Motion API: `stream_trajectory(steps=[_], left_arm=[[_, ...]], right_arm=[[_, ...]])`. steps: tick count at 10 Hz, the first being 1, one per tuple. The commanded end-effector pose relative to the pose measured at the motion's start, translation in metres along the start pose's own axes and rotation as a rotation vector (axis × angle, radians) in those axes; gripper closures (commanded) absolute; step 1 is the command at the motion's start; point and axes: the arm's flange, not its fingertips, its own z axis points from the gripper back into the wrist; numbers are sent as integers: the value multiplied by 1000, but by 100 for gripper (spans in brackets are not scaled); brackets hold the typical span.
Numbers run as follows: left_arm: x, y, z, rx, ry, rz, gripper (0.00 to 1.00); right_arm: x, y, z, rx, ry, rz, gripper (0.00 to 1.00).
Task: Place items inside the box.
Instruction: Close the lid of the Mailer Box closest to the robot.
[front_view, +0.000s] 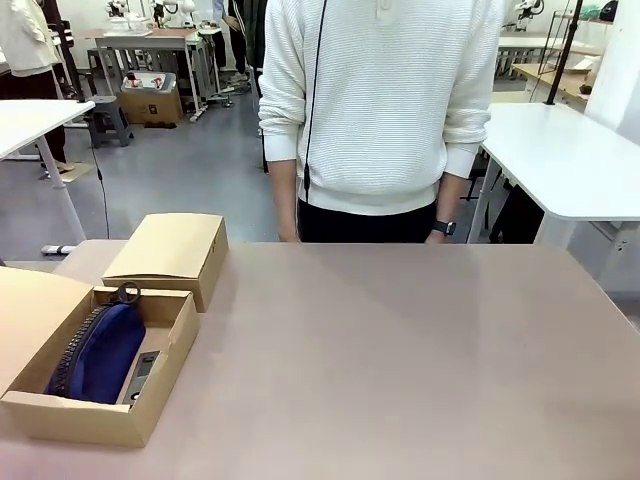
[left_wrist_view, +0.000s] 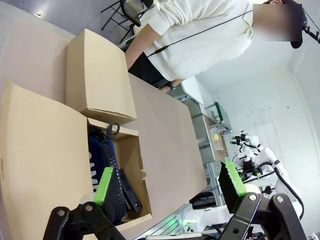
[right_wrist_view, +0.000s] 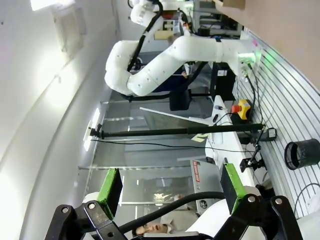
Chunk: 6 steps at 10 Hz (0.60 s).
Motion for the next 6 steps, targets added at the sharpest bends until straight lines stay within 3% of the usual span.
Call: stream_trajectory(steps=[1, 5, 6], left_arm=[[0, 0, -1, -24, -16, -20, 0], [0, 0, 0, 0, 0, 0, 0], [16, -2, -2, -106, 31, -268, 0]], right_arm=[[2, 6, -2, 22, -9, -14, 0], [2, 6, -2, 22, -9, -14, 0], [2, 6, -2, 22, -9, -14, 0]])
